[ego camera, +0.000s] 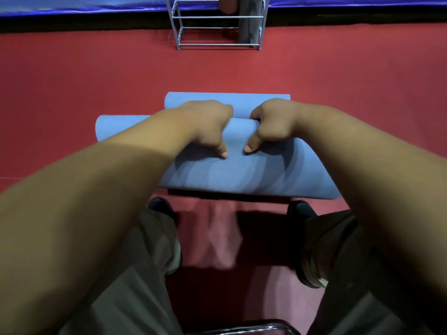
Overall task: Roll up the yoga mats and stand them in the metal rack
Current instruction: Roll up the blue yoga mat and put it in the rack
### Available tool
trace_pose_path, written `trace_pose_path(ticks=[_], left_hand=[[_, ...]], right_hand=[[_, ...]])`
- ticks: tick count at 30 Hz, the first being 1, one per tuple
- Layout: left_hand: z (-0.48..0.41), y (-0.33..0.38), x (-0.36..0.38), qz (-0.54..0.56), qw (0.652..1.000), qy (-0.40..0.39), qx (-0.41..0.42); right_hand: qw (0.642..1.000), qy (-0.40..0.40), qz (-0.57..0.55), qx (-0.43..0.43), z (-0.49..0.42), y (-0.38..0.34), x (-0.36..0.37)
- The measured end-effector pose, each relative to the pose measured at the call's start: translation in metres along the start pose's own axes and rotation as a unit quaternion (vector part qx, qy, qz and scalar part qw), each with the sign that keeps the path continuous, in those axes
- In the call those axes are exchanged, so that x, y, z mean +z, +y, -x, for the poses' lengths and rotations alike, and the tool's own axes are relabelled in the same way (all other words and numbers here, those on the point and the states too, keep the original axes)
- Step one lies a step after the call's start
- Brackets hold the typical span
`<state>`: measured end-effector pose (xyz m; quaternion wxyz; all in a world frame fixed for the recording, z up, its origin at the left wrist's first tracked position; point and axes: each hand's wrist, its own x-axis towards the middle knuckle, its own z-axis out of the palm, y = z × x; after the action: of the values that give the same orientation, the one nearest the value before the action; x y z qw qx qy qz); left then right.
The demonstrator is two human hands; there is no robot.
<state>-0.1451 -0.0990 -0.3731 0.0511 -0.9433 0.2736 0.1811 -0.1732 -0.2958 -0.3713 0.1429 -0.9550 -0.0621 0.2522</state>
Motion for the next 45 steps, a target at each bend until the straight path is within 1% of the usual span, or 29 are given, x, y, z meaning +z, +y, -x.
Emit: trace_pose_path(ticks=[5,10,14,17,20,22,27,32,35,39,41,43,45], left_hand=[[-0.006,-0.008,-0.002,0.045,0.998,-0.044,0.009],[-0.009,-0.013,-0.001,0.060,0.994,-0.090,0.004],[-0.010,-0.012,-0.001,0.035,0.997,-0.062,0.008],[-0.011,-0.012,-0.001,0.014,0.999,-0.034,0.000],[-0.008,-0.008,0.001,-0.016,1.000,-0.023,-0.012],[-0.008,-0.005,0.004,-0.001,1.000,-0.020,-0.006],[-0.011,-0.013,0.008,0.067,0.997,-0.034,0.012],[-0.010,-0.018,0.006,0.098,0.991,-0.086,0.011],[-0.011,-0.017,0.006,0.080,0.992,-0.098,0.010],[-0.012,-0.011,0.006,0.052,0.997,-0.060,0.025],[-0.010,-0.005,0.004,0.007,0.998,-0.043,0.039],[-0.008,0.001,0.002,-0.044,0.998,-0.040,0.032],[-0.008,0.004,0.002,-0.049,0.998,-0.040,0.021]], right_hand=[[0.999,-0.030,0.010,-0.026,0.000,0.000,0.005],[0.999,-0.007,0.035,-0.029,-0.006,0.001,0.009],[0.999,0.009,0.036,-0.030,-0.008,0.000,0.008],[0.999,0.015,0.027,-0.025,-0.010,-0.001,0.007],[1.000,0.011,0.015,-0.019,-0.012,-0.002,0.008],[1.000,0.005,0.015,-0.017,-0.012,-0.004,0.010],[0.999,-0.011,0.032,-0.013,-0.011,-0.003,0.012],[0.998,-0.011,0.047,-0.032,-0.011,-0.008,0.018],[0.998,-0.015,0.045,-0.038,-0.012,-0.009,0.019],[0.999,-0.020,0.036,-0.026,-0.015,-0.008,0.020],[0.999,-0.025,0.018,-0.020,-0.016,-0.007,0.020],[0.999,-0.029,0.006,-0.017,-0.016,-0.007,0.018],[0.999,-0.031,0.008,-0.017,-0.015,-0.007,0.018]])
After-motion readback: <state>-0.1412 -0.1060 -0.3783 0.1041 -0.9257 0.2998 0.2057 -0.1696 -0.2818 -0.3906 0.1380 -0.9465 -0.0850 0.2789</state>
